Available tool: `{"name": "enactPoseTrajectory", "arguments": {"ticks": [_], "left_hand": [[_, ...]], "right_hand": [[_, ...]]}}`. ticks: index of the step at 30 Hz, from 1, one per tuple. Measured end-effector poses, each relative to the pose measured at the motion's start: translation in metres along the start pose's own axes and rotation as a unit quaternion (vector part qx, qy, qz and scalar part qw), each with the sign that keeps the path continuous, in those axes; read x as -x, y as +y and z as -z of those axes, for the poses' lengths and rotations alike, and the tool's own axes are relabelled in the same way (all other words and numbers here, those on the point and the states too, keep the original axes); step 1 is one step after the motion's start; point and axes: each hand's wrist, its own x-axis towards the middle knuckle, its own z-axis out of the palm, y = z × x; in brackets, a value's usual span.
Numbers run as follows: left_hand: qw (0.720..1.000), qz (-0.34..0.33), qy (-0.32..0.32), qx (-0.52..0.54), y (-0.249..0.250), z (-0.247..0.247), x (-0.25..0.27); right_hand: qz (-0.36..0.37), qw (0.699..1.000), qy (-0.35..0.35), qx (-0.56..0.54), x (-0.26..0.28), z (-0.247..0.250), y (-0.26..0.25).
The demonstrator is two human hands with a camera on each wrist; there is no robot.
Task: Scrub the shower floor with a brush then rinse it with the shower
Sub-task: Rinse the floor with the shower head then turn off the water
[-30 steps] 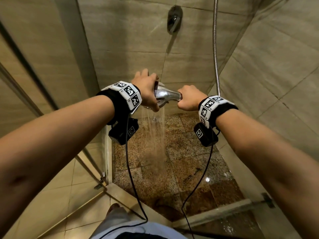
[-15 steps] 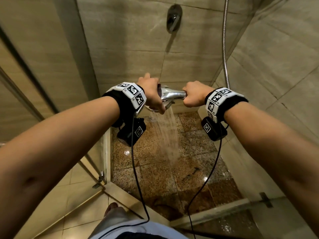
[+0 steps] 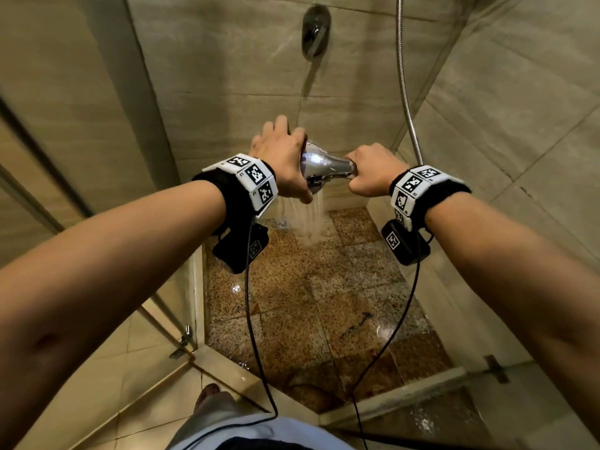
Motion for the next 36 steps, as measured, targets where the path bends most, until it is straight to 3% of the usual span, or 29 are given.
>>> {"name": "enactPoseTrajectory", "arguments": {"ticks": [8,13,25,36], "left_hand": [[0.999,0.005,-0.005,0.046,0.014,-0.005,-0.005],[0.997,-0.004,0.024,0.072,0.018,-0.013,-0.006],[0.997,-0.036,0.060,-0.017,-0.009,-0.004,0.004],[0.987,-0.035,0.055,-0.146,-0.039,0.029,0.018]], "right_hand": [[-0.026,0.999,0.000,0.044,0.012,0.019,0.010],[-0.029,0.997,0.039,0.063,0.019,0.020,0.011],[-0.016,0.997,0.080,0.015,0.008,-0.010,-0.010],[-0.008,0.987,0.086,-0.137,-0.010,-0.029,-0.054]]}}
